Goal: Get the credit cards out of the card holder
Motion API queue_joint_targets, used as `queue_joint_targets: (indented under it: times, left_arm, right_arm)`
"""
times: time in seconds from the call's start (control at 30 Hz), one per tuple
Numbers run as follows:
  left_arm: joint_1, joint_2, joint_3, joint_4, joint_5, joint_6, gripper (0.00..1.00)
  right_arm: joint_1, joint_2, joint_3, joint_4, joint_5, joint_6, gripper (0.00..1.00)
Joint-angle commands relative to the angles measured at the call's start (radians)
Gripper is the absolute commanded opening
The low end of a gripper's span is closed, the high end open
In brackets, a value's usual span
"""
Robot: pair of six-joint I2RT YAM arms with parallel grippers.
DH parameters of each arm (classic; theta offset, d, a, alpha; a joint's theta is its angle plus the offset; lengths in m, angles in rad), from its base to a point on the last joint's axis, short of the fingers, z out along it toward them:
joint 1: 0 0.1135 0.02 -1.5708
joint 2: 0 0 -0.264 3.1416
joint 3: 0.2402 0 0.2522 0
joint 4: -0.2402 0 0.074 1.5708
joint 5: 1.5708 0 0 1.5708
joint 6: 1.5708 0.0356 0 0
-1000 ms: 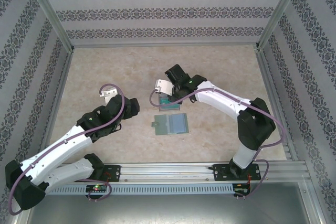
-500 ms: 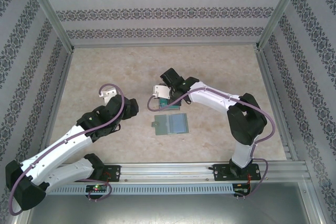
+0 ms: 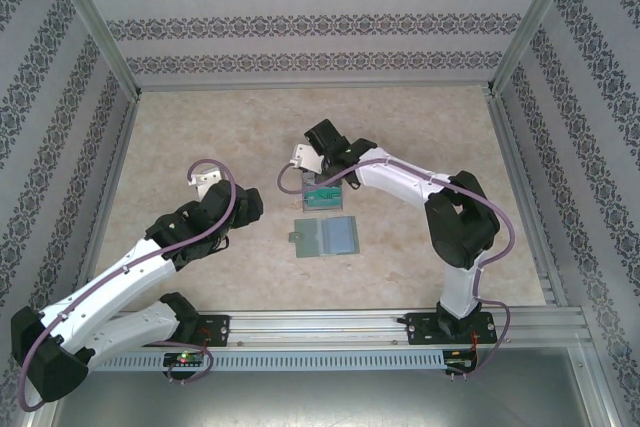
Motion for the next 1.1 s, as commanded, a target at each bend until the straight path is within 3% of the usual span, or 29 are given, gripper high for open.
queue_joint_targets:
  times: [0.0, 0.17, 0.3, 0.5, 0.53, 0.57, 0.63, 0.77, 0.9, 0.97, 1.07]
  left_arm:
    - [0.014, 0.005, -0.015, -0.008, 0.003, 0.011, 1.00]
    - [0.014, 0.037, -0.011, 0.018, -0.029, 0.033, 1.00]
    - [0.018, 0.103, 0.030, 0.025, -0.083, 0.096, 1.00]
    - [0.019, 0.195, 0.101, 0.076, -0.265, 0.290, 1.00]
    - [0.023, 0.208, 0.103, 0.097, -0.309, 0.318, 1.00]
    - [0.030, 0.215, 0.099, 0.122, -0.338, 0.338, 1.00]
    - [0.059, 0.235, 0.078, 0.193, -0.365, 0.396, 1.00]
    - [0.171, 0.289, 0.048, 0.272, -0.315, 0.475, 1.00]
    - [0.296, 0.347, 0.010, 0.359, -0.316, 0.529, 0.99]
    - [0.390, 0.367, -0.025, 0.423, -0.244, 0.535, 1.00]
    - [0.501, 0.392, -0.069, 0.543, -0.117, 0.560, 0.99]
  right_arm:
    - [-0.014, -0.044, -0.001, 0.026, 0.022, 0.096, 0.28]
    - [-0.057, -0.181, -0.100, 0.118, 0.032, 0.251, 0.37]
    - [-0.134, -0.351, -0.231, 0.218, 0.015, 0.465, 0.43]
    - [-0.273, -0.618, -0.495, 0.363, -0.015, 0.711, 0.60]
    - [-0.295, -0.654, -0.536, 0.373, -0.009, 0.738, 0.82]
    - [-0.310, -0.682, -0.567, 0.384, 0.002, 0.757, 0.98]
    - [-0.363, -0.748, -0.652, 0.408, 0.033, 0.812, 0.98]
    - [-0.476, -0.839, -0.792, 0.463, 0.053, 0.896, 0.98]
    - [-0.560, -0.881, -0.935, 0.626, 0.026, 0.831, 0.98]
    - [-0.580, -0.856, -0.989, 0.733, 0.062, 0.803, 0.98]
    - [-0.622, -0.775, -0.971, 0.742, 0.074, 0.831, 0.98]
